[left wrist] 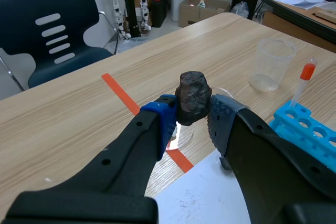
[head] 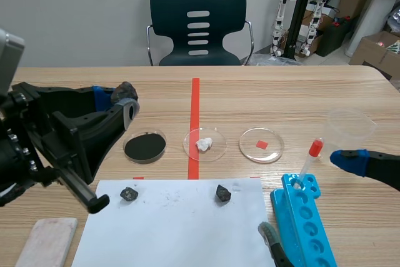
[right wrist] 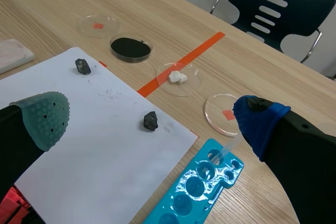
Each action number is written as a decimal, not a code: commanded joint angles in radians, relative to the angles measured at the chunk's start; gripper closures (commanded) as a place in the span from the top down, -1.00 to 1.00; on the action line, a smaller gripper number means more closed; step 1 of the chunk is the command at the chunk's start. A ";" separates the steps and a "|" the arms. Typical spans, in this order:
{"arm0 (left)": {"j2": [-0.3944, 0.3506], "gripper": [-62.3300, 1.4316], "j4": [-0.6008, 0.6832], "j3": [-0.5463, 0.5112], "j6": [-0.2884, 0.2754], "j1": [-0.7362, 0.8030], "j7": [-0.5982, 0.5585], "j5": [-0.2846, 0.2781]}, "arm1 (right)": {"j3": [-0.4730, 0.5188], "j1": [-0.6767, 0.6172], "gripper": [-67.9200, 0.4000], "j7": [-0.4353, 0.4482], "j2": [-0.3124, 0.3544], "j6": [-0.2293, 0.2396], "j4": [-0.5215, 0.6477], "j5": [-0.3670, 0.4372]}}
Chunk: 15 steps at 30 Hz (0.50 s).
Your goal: Pick up the middle mineral with the left hand
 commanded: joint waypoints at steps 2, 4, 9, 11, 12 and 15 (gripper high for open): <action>0.002 -0.54 0.007 0.000 0.002 -0.012 -0.002 -0.006 | 0.009 0.006 1.00 0.016 -0.002 -0.001 0.025 0.012; 0.002 -0.54 0.007 0.000 0.002 -0.012 -0.002 -0.006 | 0.009 0.006 1.00 0.015 -0.002 -0.001 0.025 0.012; 0.002 -0.54 0.007 0.000 0.003 -0.012 -0.002 -0.006 | 0.009 0.006 1.00 0.015 -0.002 -0.001 0.025 0.012; 0.002 -0.54 0.007 0.000 0.003 -0.012 -0.002 -0.006 | 0.009 0.006 1.00 0.015 -0.002 -0.001 0.025 0.012; 0.002 -0.54 0.007 0.000 0.003 -0.012 -0.002 -0.006 | 0.009 0.006 1.00 0.015 -0.002 -0.001 0.025 0.012; 0.002 -0.54 0.007 0.000 0.003 -0.012 0.006 -0.006 | 0.009 0.006 1.00 0.015 -0.002 -0.001 0.025 0.012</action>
